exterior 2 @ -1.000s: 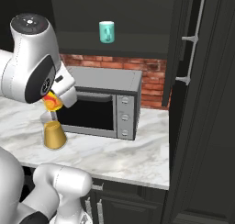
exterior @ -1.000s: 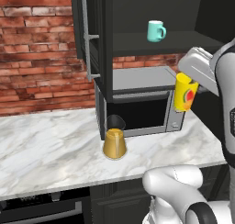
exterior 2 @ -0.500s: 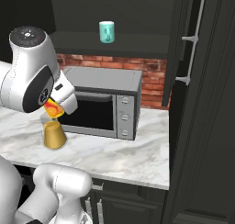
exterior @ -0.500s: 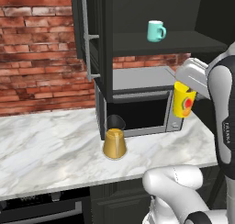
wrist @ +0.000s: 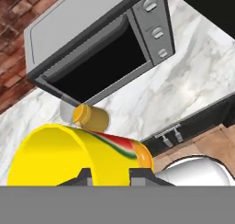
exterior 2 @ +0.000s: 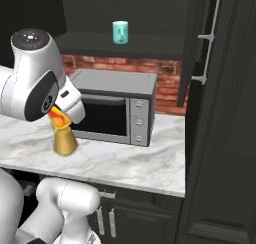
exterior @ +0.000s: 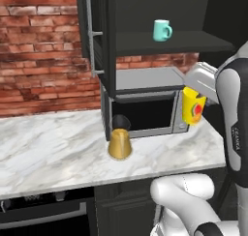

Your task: There is a tray on the dining counter. Grab the cup, mug, and pitcher and place them on the tray. The pitcher may be placed next to the tray if it cannot fit the tray.

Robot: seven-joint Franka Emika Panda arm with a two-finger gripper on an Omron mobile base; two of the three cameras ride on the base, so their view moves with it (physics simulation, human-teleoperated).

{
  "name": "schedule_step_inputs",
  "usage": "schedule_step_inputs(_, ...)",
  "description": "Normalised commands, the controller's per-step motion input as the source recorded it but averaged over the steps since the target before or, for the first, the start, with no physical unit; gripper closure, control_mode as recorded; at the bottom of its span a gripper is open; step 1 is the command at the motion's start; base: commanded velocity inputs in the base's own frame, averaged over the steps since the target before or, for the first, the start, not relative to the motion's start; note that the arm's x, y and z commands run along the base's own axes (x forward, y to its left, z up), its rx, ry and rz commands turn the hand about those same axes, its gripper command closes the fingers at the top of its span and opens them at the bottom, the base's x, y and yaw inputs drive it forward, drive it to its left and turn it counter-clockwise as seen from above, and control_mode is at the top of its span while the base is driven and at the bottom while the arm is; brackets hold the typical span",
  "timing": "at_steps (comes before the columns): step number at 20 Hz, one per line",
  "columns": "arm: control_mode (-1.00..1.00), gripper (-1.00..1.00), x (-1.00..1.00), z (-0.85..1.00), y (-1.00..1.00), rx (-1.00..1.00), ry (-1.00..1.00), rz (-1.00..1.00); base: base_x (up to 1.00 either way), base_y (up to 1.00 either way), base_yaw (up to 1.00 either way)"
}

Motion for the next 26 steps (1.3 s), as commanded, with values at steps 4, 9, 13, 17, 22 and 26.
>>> schedule_step_inputs(4, 1.0, 1.0, 0.0, 0.0, 0.0, 0.0, 0.0, 0.0, -0.87, 0.0, 0.17)
schedule_step_inputs(9, 1.0, 1.0, 0.0, 0.0, 0.0, 0.0, 0.0, 0.0, -0.7, 0.0, 0.48)
schedule_step_inputs(13, 1.0, 1.0, 0.0, 0.0, 0.0, 0.0, 0.0, 0.0, -0.4, 0.04, 0.84)
schedule_step_inputs(17, 1.0, 1.0, 0.0, 0.0, 0.0, 0.0, 0.0, 0.0, -0.23, 0.24, 0.99)
schedule_step_inputs(22, 1.0, 1.0, 0.0, 0.0, 0.0, 0.0, 0.0, 0.0, 0.03, 0.16, 0.95)
schedule_step_inputs(26, 1.0, 1.0, 0.0, 0.0, 0.0, 0.0, 0.0, 0.0, 0.21, 0.03, 0.91)
